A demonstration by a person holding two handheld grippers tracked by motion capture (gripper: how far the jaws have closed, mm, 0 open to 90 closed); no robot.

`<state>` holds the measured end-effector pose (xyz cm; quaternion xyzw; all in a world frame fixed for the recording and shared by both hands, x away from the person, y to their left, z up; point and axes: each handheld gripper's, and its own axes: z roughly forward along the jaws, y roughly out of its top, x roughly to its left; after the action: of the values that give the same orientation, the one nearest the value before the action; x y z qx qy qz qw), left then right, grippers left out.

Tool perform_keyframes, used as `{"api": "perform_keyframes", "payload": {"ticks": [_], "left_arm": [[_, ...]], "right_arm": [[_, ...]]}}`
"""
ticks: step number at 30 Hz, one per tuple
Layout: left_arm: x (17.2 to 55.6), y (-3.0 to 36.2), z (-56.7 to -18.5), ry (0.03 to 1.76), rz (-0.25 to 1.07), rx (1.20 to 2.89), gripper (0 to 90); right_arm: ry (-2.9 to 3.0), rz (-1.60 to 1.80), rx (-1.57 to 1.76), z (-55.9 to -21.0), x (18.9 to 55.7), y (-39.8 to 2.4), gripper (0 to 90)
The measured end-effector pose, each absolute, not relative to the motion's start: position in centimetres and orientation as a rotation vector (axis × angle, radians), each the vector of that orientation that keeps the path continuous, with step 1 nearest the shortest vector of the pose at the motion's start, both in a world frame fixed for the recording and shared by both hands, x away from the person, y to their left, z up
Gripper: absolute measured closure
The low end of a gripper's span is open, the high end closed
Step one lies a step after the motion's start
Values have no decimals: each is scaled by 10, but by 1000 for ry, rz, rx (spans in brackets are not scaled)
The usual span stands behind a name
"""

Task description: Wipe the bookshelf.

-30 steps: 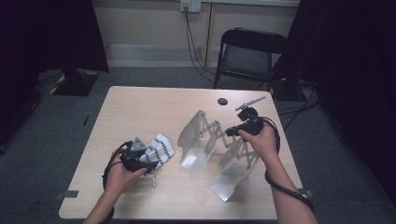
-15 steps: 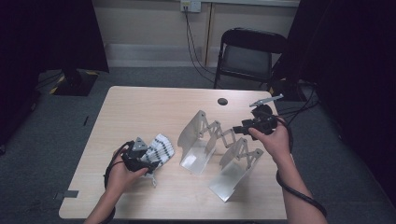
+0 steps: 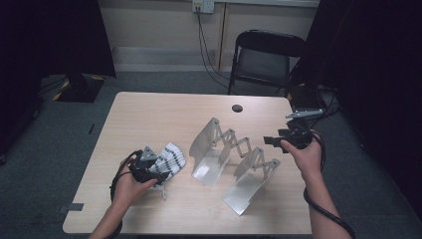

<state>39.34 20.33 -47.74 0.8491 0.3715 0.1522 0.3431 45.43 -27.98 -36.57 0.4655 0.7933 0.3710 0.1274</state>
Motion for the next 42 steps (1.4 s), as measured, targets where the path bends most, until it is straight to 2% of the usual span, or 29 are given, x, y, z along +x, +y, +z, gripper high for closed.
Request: {"api": "perform_keyframes", "payload": {"ticks": [13, 24, 29, 38, 42], "left_arm": [[394, 206, -476, 969, 394, 2210, 262], [393, 208, -475, 965, 384, 2213, 306], [394, 209, -474, 972, 376, 2211, 339], [403, 212, -472, 1013, 352, 2135, 479], [406, 209, -481, 1043, 324, 2154, 495]], "right_arm": [[2258, 1025, 1479, -437, 444, -305, 166], [2239, 955, 1496, -487, 428, -315, 161], [2212, 942, 1419, -492, 423, -312, 159], [2161, 945, 1342, -499, 415, -305, 151], [2163, 947, 1338, -499, 415, -305, 151]]}}
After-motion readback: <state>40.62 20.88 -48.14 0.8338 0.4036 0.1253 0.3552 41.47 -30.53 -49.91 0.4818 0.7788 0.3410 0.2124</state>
